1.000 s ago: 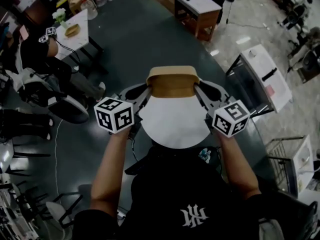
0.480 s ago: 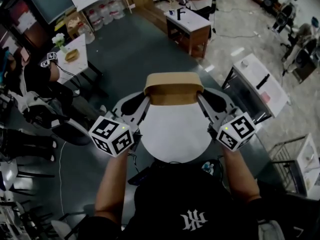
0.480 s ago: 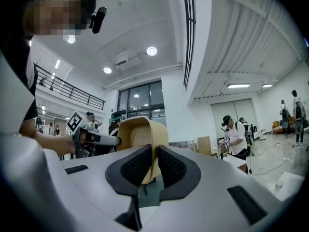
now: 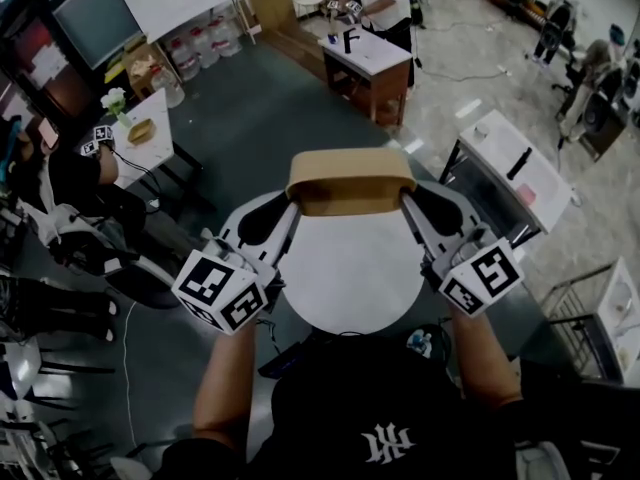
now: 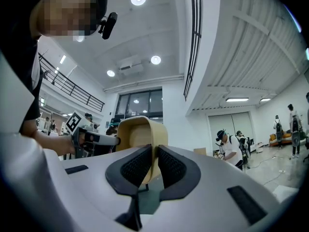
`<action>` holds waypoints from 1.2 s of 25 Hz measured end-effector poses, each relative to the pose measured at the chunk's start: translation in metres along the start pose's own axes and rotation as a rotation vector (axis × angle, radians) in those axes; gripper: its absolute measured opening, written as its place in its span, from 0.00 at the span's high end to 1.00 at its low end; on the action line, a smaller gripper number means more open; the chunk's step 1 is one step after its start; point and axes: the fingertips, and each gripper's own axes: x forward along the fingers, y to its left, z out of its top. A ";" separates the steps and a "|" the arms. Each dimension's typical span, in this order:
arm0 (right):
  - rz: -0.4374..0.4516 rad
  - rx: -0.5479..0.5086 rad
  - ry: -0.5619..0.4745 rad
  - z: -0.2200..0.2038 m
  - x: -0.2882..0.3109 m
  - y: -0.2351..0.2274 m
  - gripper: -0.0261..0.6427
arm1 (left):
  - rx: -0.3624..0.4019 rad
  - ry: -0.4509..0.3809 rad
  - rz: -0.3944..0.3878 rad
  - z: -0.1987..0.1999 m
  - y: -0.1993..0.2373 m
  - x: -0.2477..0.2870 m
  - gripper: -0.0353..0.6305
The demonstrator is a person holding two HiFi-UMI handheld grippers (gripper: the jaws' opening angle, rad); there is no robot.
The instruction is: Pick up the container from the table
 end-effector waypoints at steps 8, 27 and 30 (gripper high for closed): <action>-0.008 0.000 -0.004 0.001 -0.008 -0.003 0.86 | 0.001 0.006 -0.006 0.000 -0.011 0.000 0.89; 0.028 0.032 0.024 -0.012 -0.010 0.004 0.87 | -0.014 0.026 0.027 -0.009 -0.017 -0.012 0.89; 0.028 0.031 0.025 -0.013 -0.012 0.002 0.87 | -0.021 0.031 0.024 -0.013 -0.019 -0.011 0.89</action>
